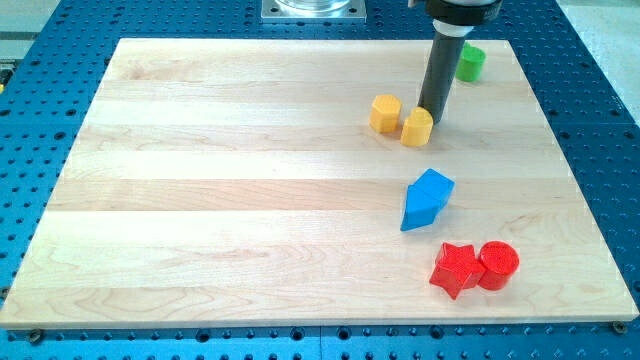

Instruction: Move the yellow blocks towards the top center

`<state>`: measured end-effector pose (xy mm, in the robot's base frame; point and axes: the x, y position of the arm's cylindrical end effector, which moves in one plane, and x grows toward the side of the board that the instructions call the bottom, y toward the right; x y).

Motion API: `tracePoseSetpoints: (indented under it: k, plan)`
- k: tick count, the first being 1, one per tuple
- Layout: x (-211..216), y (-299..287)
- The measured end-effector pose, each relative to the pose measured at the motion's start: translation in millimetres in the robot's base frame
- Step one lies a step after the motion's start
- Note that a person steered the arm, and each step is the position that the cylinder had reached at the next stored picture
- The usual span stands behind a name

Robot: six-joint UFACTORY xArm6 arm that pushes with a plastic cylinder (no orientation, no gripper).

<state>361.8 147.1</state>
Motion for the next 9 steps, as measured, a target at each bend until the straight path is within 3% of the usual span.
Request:
tracePoseSetpoints:
  k: [2,3,4,5,7,9]
  plan:
    - [10.7,12.7]
    - [30.2,46.5]
    - [75.3,49.7]
    - [83.7,22.2]
    - [45.3,-9.6]
    - [-31.3,-54.0]
